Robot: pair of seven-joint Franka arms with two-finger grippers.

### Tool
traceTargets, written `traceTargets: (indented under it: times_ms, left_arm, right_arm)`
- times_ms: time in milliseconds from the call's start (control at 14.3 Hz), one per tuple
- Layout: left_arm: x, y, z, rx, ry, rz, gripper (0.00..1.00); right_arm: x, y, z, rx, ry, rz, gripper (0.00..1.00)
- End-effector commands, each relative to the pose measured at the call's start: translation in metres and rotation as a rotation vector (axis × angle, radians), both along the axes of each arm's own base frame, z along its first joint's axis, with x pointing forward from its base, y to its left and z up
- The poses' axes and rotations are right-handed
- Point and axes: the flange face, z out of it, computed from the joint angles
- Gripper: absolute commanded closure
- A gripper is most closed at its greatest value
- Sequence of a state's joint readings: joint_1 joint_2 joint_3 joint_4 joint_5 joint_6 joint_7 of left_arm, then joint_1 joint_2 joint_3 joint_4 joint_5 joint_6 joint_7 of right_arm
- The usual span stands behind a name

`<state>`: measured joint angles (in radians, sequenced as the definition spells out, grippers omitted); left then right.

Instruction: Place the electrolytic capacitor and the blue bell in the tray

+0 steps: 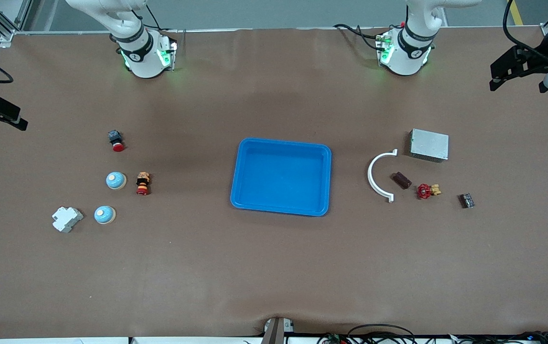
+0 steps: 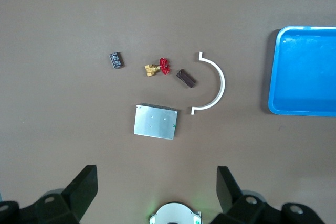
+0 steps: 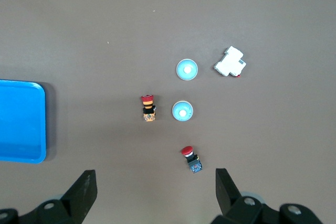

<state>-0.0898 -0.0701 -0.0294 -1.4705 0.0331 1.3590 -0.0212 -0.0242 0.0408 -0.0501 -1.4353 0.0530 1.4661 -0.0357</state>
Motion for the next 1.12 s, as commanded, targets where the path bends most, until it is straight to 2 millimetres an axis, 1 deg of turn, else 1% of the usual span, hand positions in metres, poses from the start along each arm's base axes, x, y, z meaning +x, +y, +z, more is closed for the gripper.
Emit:
traceTargets:
  times_ms: [0, 140, 280, 350, 420, 490, 630, 699, 769, 909, 1049]
  left_arm:
    - [0.001, 0.003, 0.007, 0.017, -0.004, 0.008, 0.00]
    - [0.002, 0.004, 0.006, 0.017, -0.002, 0.008, 0.00]
    - [0.009, 0.010, -0.005, 0.020, 0.021, 0.024, 0.00]
    - [0.018, 0.024, -0.018, 0.021, 0.046, 0.036, 0.00]
    - [0.025, 0.039, -0.035, 0.021, 0.088, 0.055, 0.00]
    - [0.030, 0.056, -0.058, 0.011, 0.135, 0.087, 0.00]
    - [0.039, 0.075, -0.101, 0.006, 0.186, 0.120, 0.00]
    - [0.042, 0.082, -0.120, 0.015, 0.185, 0.129, 0.00]
    - [0.043, 0.084, -0.139, 0.021, 0.175, 0.131, 0.00]
    - [0.045, 0.100, -0.173, 0.017, 0.150, 0.154, 0.00]
    - [0.047, 0.101, -0.205, 0.015, 0.131, 0.157, 0.00]
  right_arm:
    - [-0.006, 0.002, 0.007, 0.010, -0.007, 0.012, 0.00]
    - [-0.005, 0.002, 0.007, 0.010, -0.008, 0.012, 0.00]
    - [-0.006, 0.002, 0.007, 0.010, -0.007, 0.012, 0.00]
    - [-0.005, 0.002, 0.007, 0.010, -0.008, 0.012, 0.00]
    - [-0.005, 0.003, 0.008, 0.010, -0.011, 0.014, 0.00]
    - [-0.005, 0.003, 0.008, 0.010, -0.013, 0.014, 0.00]
    - [-0.003, 0.006, 0.006, 0.009, -0.012, 0.013, 0.00]
    - [-0.003, 0.007, 0.005, 0.010, -0.012, 0.012, 0.00]
    - [-0.003, 0.008, 0.005, 0.008, -0.012, 0.013, 0.00]
    - [-0.003, 0.008, 0.005, 0.008, -0.012, 0.013, 0.00]
    - [-0.003, 0.006, 0.005, 0.008, -0.012, 0.010, 0.00]
